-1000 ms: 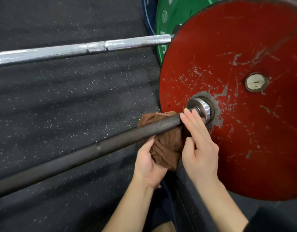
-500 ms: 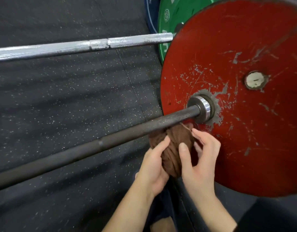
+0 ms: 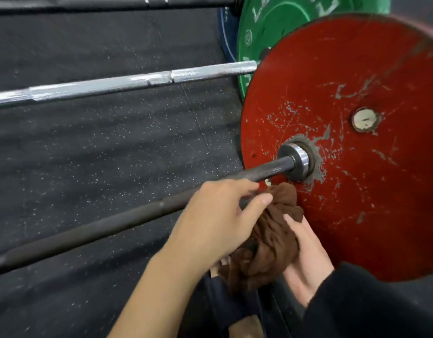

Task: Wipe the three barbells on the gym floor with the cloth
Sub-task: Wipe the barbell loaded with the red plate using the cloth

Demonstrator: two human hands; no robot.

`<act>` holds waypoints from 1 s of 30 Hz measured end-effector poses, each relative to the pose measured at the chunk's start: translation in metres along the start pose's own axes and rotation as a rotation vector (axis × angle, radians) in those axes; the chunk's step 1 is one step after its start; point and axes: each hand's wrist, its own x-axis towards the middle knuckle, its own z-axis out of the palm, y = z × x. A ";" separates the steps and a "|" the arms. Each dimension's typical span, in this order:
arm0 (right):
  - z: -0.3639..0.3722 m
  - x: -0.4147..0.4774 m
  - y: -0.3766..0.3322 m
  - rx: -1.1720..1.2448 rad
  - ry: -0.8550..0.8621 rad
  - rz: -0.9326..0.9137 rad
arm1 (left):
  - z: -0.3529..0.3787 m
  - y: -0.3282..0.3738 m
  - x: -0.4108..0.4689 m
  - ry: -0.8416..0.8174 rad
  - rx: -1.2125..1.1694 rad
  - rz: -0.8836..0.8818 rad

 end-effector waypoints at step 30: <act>0.057 0.027 -0.020 -0.487 0.595 -0.362 | -0.011 -0.037 0.069 -0.312 0.118 -0.016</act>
